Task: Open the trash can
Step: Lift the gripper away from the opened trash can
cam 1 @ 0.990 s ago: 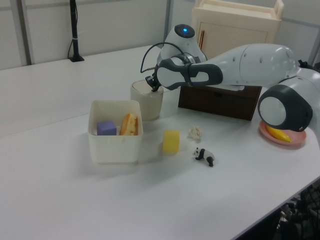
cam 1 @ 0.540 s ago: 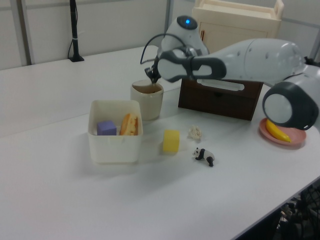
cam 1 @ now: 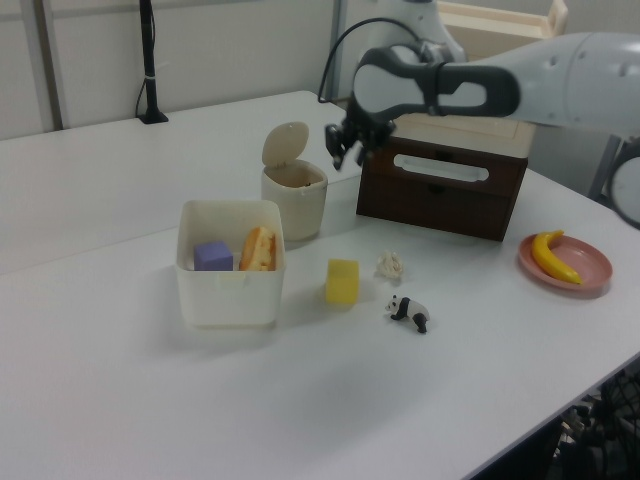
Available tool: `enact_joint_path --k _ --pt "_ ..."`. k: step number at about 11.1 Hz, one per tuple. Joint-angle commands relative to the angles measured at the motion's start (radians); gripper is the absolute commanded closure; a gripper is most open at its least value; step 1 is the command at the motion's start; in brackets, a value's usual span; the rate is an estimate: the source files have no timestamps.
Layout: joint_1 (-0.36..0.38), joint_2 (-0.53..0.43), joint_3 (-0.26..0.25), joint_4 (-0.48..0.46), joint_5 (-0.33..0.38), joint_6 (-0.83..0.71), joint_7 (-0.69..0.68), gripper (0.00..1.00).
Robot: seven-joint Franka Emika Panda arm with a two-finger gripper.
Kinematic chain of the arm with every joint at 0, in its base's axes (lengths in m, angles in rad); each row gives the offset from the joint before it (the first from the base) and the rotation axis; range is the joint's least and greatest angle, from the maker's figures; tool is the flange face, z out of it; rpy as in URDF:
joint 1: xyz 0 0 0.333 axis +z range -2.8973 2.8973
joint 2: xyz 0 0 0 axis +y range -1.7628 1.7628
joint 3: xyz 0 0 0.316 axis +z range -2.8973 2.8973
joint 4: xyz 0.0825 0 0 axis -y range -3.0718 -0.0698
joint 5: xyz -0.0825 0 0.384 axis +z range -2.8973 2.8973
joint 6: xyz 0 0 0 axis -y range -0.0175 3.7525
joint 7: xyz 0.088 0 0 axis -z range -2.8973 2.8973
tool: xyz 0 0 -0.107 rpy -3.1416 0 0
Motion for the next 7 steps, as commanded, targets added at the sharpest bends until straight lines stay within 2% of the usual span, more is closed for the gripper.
enact_joint_path --k 1,4,7 --pt "0.006 -0.139 0.015 -0.085 0.019 -0.273 -0.060 0.00" --pt "-0.010 -0.166 0.015 -0.078 0.036 -0.344 -0.081 0.00" --pt "-0.002 -0.153 0.005 -0.065 0.042 -0.382 -0.075 0.00"
